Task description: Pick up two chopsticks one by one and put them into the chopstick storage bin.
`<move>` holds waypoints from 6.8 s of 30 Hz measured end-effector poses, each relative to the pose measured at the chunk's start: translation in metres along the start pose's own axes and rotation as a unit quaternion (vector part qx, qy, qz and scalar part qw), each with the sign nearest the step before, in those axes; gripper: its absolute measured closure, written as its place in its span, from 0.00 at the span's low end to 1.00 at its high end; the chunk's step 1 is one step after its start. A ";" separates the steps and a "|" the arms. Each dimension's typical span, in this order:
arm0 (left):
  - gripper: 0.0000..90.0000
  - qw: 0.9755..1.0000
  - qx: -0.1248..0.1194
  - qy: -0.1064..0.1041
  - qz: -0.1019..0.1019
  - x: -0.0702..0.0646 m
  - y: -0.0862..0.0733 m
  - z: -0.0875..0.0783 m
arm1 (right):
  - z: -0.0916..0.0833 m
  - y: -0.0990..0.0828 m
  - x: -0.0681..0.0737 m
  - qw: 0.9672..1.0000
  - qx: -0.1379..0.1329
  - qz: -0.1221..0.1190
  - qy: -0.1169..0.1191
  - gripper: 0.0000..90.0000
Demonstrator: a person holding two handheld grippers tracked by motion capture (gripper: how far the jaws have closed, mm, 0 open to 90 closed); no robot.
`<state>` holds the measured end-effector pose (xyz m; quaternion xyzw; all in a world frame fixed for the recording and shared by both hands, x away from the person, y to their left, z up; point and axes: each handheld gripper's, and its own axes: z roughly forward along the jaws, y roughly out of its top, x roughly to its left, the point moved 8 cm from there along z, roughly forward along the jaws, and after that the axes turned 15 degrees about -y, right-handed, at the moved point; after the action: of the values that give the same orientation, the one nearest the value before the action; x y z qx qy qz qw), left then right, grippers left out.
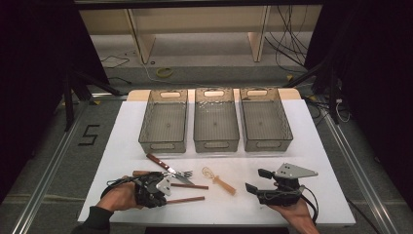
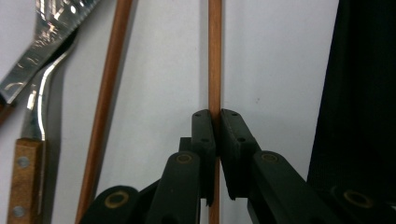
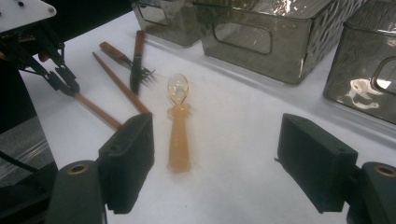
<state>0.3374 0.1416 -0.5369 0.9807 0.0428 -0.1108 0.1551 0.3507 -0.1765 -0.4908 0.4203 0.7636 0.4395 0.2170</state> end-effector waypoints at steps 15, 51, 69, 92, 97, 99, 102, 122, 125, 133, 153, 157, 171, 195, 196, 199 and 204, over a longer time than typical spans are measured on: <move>0.93 0.994 -0.086 0.044 -0.051 0.007 0.022 -0.031 | 0.000 0.000 0.000 1.000 0.001 0.002 0.000 0.31; 0.93 0.948 -0.226 0.155 -0.163 0.092 0.036 -0.119 | 0.000 0.000 -0.001 1.000 -0.003 0.006 0.001 0.31; 0.93 0.920 -0.278 0.194 -0.197 0.135 0.036 -0.163 | 0.000 0.000 -0.001 1.000 -0.003 0.010 0.004 0.31; 0.93 0.895 -0.305 0.218 -0.240 0.189 0.033 -0.174 | 0.000 0.000 -0.001 1.000 -0.003 0.011 0.007 0.31; 0.93 0.887 -0.317 0.220 -0.254 0.195 0.029 -0.169 | 0.000 0.000 -0.001 1.000 -0.003 0.010 0.008 0.31; 0.93 0.886 -0.317 0.219 -0.258 0.197 0.028 -0.165 | 0.000 0.000 -0.001 1.000 -0.003 0.011 0.008 0.31; 0.93 0.885 -0.319 0.218 -0.260 0.199 0.026 -0.160 | 0.000 0.000 -0.001 1.000 -0.003 0.011 0.008 0.31; 0.93 0.883 -0.311 0.211 -0.282 0.208 0.013 -0.131 | 0.000 0.000 -0.001 1.000 -0.003 0.010 0.008 0.31; 0.92 0.885 -0.308 0.207 -0.282 0.209 0.012 -0.127 | 0.000 0.000 -0.001 1.000 -0.002 0.010 0.009 0.31; 0.75 0.884 -0.308 0.202 -0.287 0.207 0.011 -0.125 | 0.000 0.000 -0.001 1.000 -0.003 0.011 0.009 0.31; 0.31 0.917 -0.312 0.145 -0.203 0.120 0.032 -0.123 | 0.000 0.000 -0.001 1.000 -0.002 0.011 0.008 0.31; 0.30 0.930 -0.293 0.127 -0.182 0.101 0.033 -0.109 | 0.000 -0.001 0.000 1.000 0.001 0.010 0.007 0.31; 0.30 0.972 -0.173 0.086 -0.131 0.056 0.032 -0.066 | 0.000 0.000 0.002 1.000 0.000 0.004 0.009 0.31; 0.59 0.991 -0.066 0.041 -0.105 0.045 0.025 -0.017 | 0.000 0.000 0.002 1.000 -0.001 0.003 0.009 0.31; 0.62 0.992 -0.062 0.039 -0.104 0.045 0.024 -0.016 | 0.000 0.000 0.002 1.000 -0.001 0.003 0.009 0.31; 0.65 0.993 -0.051 0.034 -0.098 0.045 0.023 -0.012 | 0.000 0.000 0.002 1.000 -0.001 0.003 0.010 0.31; 0.71 0.995 -0.038 0.029 -0.093 0.046 0.022 -0.006 | 0.000 0.000 0.002 1.000 -0.001 0.002 0.010 0.31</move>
<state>0.3860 0.1250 -0.5356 0.9687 0.1425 -0.0950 0.1798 0.3492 -0.1746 -0.4907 0.4174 0.7645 0.4450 0.2082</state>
